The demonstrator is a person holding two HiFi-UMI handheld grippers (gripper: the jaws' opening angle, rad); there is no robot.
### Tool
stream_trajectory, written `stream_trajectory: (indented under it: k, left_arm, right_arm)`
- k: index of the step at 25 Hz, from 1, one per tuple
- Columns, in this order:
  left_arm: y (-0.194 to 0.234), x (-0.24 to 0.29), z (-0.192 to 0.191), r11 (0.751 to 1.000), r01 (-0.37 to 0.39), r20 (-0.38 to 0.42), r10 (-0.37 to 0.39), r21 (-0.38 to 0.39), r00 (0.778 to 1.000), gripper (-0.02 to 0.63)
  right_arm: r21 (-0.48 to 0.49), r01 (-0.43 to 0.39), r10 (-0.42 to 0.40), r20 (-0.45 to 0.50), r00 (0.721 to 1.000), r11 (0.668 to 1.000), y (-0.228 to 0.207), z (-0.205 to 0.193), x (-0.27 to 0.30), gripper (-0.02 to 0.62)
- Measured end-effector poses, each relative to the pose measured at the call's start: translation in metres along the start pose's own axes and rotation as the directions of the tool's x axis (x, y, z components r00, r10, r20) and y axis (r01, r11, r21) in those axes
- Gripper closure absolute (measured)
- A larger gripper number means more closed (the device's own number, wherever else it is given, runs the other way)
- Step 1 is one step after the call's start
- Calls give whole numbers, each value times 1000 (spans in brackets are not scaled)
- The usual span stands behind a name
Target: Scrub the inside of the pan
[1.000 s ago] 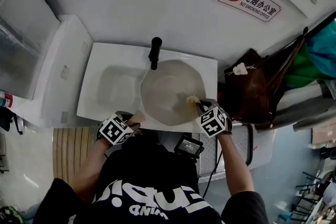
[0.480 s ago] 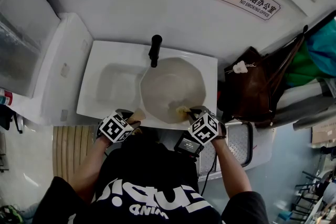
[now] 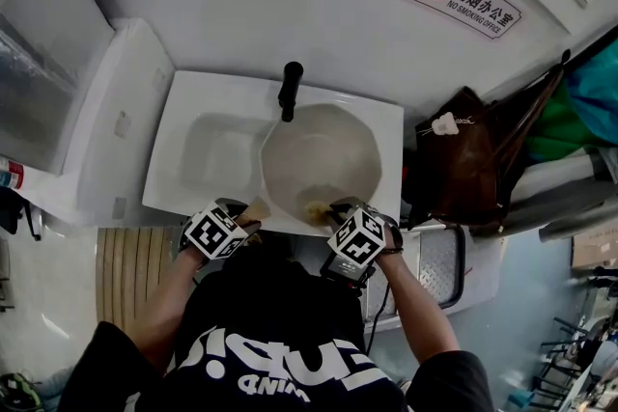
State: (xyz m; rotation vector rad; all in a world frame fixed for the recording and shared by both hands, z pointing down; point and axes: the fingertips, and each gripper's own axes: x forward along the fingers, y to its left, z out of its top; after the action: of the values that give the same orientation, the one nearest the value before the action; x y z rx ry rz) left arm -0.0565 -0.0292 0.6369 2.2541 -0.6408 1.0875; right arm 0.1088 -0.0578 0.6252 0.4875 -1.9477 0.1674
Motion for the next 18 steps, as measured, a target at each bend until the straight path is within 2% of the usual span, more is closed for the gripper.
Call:
stream_trajectory:
  k: [6, 12, 18]
  left_arm:
    - [0, 1, 0, 1000, 4, 3, -4, -1, 1000, 434]
    - [-1, 1, 0, 1000, 7, 9, -7, -6, 1000, 434]
    - [-2, 0, 0, 1000, 11, 10, -11, 0, 1000, 435]
  right_arm:
    - [-66, -44, 44, 7, 999, 997, 14, 25, 17, 557]
    - [-112, -75, 75, -6, 997, 991, 10, 50, 41, 557]
    - [-106, -97, 95, -28, 995, 990, -2, 70, 66, 557]
